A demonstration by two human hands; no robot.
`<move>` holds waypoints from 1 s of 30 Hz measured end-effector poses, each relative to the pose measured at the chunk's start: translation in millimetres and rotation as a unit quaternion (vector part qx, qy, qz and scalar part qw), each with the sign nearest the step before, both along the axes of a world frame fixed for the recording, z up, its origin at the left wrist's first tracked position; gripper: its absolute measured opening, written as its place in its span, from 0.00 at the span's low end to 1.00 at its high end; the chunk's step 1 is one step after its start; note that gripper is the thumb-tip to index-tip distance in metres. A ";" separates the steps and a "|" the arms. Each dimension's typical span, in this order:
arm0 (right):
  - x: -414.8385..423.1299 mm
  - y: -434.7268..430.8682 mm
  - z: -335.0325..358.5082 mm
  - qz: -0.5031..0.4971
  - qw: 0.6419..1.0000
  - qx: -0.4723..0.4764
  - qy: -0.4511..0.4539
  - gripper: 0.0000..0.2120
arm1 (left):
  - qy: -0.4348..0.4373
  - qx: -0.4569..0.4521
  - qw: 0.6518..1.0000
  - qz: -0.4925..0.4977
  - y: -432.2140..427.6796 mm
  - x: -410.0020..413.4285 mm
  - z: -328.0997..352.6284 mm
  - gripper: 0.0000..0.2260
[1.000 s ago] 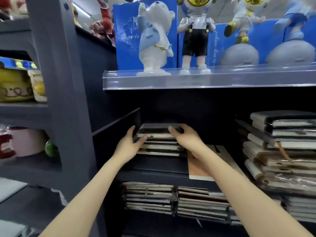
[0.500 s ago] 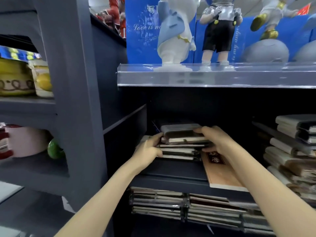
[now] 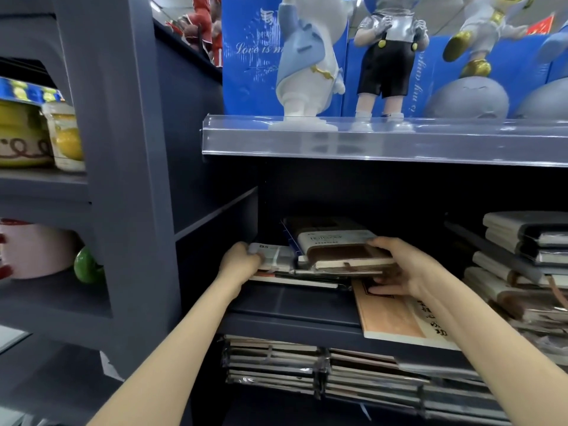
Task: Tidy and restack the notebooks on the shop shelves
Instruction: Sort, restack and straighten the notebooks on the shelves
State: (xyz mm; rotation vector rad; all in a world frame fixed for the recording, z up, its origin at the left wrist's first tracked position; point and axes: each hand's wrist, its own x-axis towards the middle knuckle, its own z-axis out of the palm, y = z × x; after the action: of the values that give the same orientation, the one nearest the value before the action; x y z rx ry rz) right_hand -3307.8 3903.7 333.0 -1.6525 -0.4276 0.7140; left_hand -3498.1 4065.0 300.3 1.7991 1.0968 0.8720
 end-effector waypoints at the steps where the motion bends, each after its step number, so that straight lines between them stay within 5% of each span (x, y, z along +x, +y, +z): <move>1: 1.4 -0.2 2.1 0.014 1.000 0.006 0.024 0.13 | -0.001 -0.006 1.000 0.005 0.1 0.1 1.5 0.17; 5: 4.3 2.4 11.3 0.061 0.995 0.005 0.082 0.16 | -0.007 -0.023 1.000 0.016 -0.6 -0.6 5.1 0.17; 13: 0.6 -12.1 6.6 0.002 0.998 0.050 0.048 0.06 | 0.018 -0.003 1.000 0.016 -8.7 -2.1 2.5 0.18; 20: 15.6 -57.4 13.3 -0.077 0.994 0.076 -0.011 0.15 | 0.062 0.014 0.998 0.019 -8.8 -1.9 4.2 0.17; 22: 15.8 -67.0 12.9 -0.089 0.993 0.076 -0.031 0.14 | 0.147 0.078 0.986 0.032 -14.3 -2.8 5.8 0.11; 24: 14.8 -73.7 7.8 -0.098 0.992 0.058 -0.057 0.16 | 0.185 0.218 0.956 0.064 -21.8 2.6 4.3 0.20; 27: 9.7 -81.1 4.7 -0.097 0.992 0.037 -0.073 0.19 | 0.021 0.262 0.962 -0.079 -59.5 11.6 7.7 0.26; 30: 2.1 -90.8 9.6 -0.055 0.995 0.003 -0.088 0.15 | 0.033 0.195 0.943 -0.269 -97.5 24.6 7.9 0.32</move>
State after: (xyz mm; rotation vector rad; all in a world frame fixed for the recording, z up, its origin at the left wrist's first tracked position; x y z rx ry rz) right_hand -3305.7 3812.9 342.6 -1.7259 -0.4600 0.4857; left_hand -3473.6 3967.6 308.2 2.3147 0.4314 0.7226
